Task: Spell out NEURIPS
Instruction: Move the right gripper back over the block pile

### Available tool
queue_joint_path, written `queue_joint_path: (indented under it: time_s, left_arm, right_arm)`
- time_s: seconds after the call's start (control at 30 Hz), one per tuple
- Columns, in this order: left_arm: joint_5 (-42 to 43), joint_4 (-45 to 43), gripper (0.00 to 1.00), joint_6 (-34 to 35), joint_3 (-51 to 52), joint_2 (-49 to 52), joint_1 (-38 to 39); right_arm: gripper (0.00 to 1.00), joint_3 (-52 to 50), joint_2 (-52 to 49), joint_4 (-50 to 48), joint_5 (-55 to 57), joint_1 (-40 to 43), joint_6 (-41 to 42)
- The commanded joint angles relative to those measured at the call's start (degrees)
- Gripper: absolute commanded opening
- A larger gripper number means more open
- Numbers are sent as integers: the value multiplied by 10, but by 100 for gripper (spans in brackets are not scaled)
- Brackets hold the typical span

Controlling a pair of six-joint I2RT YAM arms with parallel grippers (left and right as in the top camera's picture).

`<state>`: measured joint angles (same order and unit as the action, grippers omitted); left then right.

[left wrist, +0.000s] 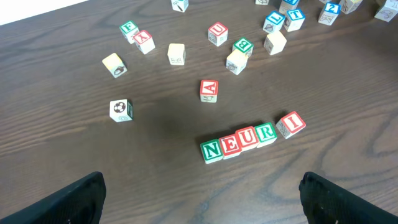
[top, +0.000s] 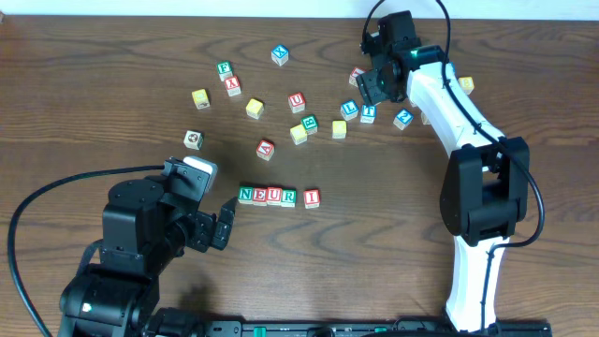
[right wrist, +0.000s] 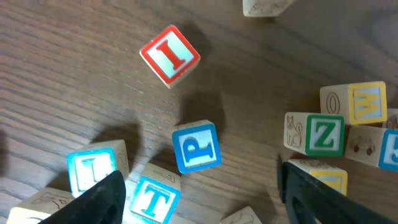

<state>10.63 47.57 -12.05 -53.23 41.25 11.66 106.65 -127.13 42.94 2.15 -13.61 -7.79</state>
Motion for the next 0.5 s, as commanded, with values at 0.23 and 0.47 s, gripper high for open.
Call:
queue_joint_path:
  time_s: [0.23,0.47]
  left_arm:
    - [3,0,98,-3,-9,-2,-3]
    - [3,0,98,-3,-9,-2,-3]
  right_arm:
    - [67,-4,-37,-18,-17,0,20]
    - [68,-4,-42,-27,-17,0,21]
